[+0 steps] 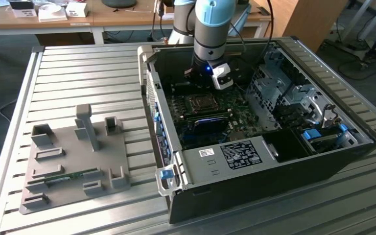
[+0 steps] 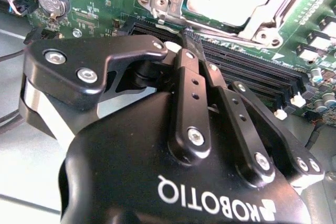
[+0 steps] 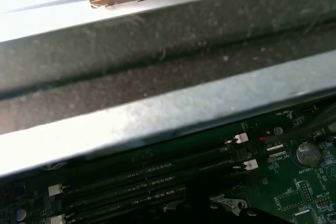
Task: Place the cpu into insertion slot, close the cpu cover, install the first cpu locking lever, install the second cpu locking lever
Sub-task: 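Install the first cpu locking lever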
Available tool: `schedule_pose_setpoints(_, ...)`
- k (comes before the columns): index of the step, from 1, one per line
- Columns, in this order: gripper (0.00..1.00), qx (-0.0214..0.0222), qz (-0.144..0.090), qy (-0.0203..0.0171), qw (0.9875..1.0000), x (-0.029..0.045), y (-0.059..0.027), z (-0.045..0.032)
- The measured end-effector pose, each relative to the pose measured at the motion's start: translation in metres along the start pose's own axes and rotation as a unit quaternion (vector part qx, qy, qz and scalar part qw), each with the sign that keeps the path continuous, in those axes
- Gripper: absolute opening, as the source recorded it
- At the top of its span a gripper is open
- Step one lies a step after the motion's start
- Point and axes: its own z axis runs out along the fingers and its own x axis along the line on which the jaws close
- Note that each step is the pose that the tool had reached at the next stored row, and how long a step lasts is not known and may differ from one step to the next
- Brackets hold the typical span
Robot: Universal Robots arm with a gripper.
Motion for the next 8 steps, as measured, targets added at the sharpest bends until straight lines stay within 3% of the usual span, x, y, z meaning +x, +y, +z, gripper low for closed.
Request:
schedule_pose_setpoints(4, 0.11, 0.0001, 0.0, 0.0, 1.0, 0.0, 0.0001, -0.0005)
schedule_pose_setpoints(8, 0.11, -0.0001, 0.0, 0.0, 1.0, -0.0005, 0.0021, -0.007)
